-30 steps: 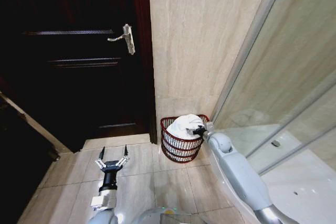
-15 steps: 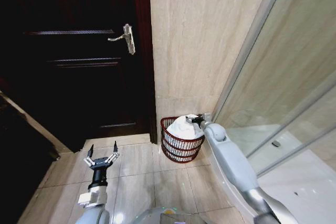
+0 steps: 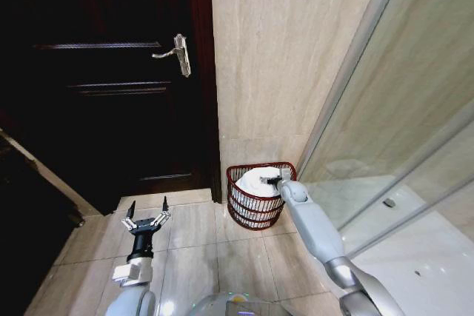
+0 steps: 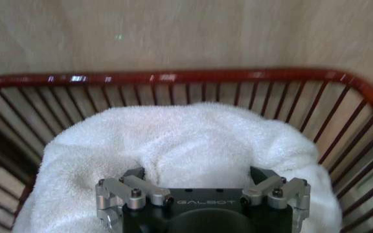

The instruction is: Discard the used towel into the hamper.

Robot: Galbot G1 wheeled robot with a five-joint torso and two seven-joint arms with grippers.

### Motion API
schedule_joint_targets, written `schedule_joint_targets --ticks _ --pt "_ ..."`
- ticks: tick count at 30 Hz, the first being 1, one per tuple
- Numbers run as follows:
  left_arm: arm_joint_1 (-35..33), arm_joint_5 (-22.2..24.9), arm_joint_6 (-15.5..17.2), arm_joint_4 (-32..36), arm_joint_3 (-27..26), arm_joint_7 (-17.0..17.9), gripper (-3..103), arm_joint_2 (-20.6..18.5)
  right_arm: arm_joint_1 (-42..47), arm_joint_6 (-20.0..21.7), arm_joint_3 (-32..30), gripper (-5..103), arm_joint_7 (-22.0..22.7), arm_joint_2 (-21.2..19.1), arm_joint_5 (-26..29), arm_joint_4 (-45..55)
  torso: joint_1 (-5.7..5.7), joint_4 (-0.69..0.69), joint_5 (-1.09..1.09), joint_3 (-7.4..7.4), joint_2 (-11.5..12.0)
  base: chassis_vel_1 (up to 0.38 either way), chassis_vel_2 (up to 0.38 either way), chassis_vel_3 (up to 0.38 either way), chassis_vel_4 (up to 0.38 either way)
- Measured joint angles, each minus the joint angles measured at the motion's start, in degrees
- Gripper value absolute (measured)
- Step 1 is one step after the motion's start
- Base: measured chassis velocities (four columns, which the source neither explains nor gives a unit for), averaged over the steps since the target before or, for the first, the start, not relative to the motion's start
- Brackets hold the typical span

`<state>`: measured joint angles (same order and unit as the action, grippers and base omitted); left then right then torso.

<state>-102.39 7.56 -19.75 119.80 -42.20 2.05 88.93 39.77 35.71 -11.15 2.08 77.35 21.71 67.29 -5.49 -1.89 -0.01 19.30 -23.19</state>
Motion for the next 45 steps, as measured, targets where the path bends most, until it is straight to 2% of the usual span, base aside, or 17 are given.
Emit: schedule_joint_targets --ticks 5,7,11,13,15,17,20,23,29,32,35,36,38,39,42,43,45 --pt "0.06 0.11 -0.27 -0.16 -0.08 -0.14 100 0.01 -0.75 0.53 -0.67 100 -0.67 2.28 0.16 -3.84 0.0 0.01 -0.01 -0.01 -0.01 0.0 0.0 0.0 0.0" --pt "0.03 0.21 -0.36 -0.18 -0.11 -0.15 100 0.02 -1.38 0.51 -1.01 100 -0.76 3.31 0.06 -5.32 0.02 0.02 -0.08 -0.03 -0.04 0.0 0.0 0.0 0.0" --pt "0.03 0.45 -0.39 -0.19 -0.36 -0.16 100 -0.08 -1.31 -0.54 -0.97 100 -0.66 3.59 -0.85 -5.13 0.02 0.0 -0.04 -0.02 -0.03 0.0 0.0 0.0 0.0" --pt "0.08 0.58 -0.39 -0.18 -0.51 -0.18 100 -0.2 -0.41 -1.25 -0.55 100 0.47 3.08 -1.13 -2.48 0.0 -0.02 0.1 0.05 0.01 0.0 0.0 0.0 0.0" --pt "0.11 0.59 -0.38 -0.18 -0.52 -0.2 100 -0.23 -0.17 -1.36 -0.42 100 0.79 2.73 -1.24 -1.04 -0.02 -0.03 0.14 0.07 0.03 0.0 0.0 0.0 0.0" --pt "0.21 0.59 -0.37 -0.18 -0.42 -0.4 100 -0.26 0.66 -1.51 0.19 100 1.43 0.86 -1.27 4.89 -0.02 -0.04 0.0 0.03 0.02 0.0 0.0 0.0 0.0" --pt "0.27 0.3 -0.31 -0.22 -0.02 -0.62 100 -0.21 1.42 -0.59 0.98 100 2.27 -1.12 -0.4 10.74 -0.02 0.0 0.07 0.04 0.03 0.0 0.0 0.0 0.0" --pt "0.28 0.15 -0.09 -0.03 0.21 -0.74 100 -0.21 1.5 0.09 1.39 100 3.43 -2.22 0.59 14.35 -0.01 0.0 0.0 0.02 0.02 0.0 0.0 0.0 0.0" --pt "0.0 0.35 0.19 0.97 -0.03 -1.06 100 -0.69 3.33 0.6 1.58 100 6.06 -4.83 2.63 23.03 -0.01 -0.01 0.04 0.02 0.02 0.0 0.0 0.0 0.0" --pt "-0.02 0.54 0.18 1.04 -0.15 -1.2 100 -0.65 5.56 -1.3 1.25 100 6.41 -6.22 2.37 28.01 -0.01 0.01 0.02 0.01 0.01 0.0 0.0 0.0 0.0" --pt "-0.07 0.89 0.18 1.18 -0.07 -1.28 100 -0.22 10.46 -8.01 -0.11 100 6.52 -8.18 0.38 35.67 0.0 0.0 0.02 0.0 0.0 0.0 0.0 0.0 0.0" --pt "-0.07 0.89 0.18 1.18 -0.07 -1.28 100 -0.22 10.46 -8.01 -0.11 100 6.52 -8.18 0.38 35.67 0.0 0.0 0.02 0.0 0.0 0.0 0.0 0.0 0.0" --pt "-0.22 1.11 0.09 1.27 -0.04 -1.42 100 -0.01 14.23 -14.17 -1.47 100 5.3 -9.38 -3.84 39.03 0.0 0.01 0.03 0.0 0.0 0.0 0.0 0.0 0.0" --pt "-0.22 1.11 0.09 1.27 -0.04 -1.42 100 -0.01 14.23 -14.17 -1.47 100 5.3 -9.38 -3.84 39.03 0.0 0.01 0.03 0.0 0.0 0.0 0.0 0.0 0.0" --pt "-0.89 1.5 -0.7 1.88 -0.05 -1.51 100 0.29 19.8 -22.85 -3.56 100 5.78 -9.62 -8.32 43.23 0.0 0.0 0.02 0.0 0.0 0.0 0.0 0.0 0.0" --pt "-0.89 1.5 -0.7 1.88 -0.05 -1.51 100 0.29 19.8 -22.85 -3.56 100 5.78 -9.62 -8.32 43.23 0.0 0.0 0.02 0.0 0.0 0.0 0.0 0.0 0.0" --pt "-1.32 2.17 -1.27 2.15 0.04 -1.51 100 0.56 24.31 -27.41 -5.33 100 6.69 -8.14 -12.07 46.2 0.0 -0.01 0.02 0.0 -0.01 0.0 0.0 0.0 0.0"
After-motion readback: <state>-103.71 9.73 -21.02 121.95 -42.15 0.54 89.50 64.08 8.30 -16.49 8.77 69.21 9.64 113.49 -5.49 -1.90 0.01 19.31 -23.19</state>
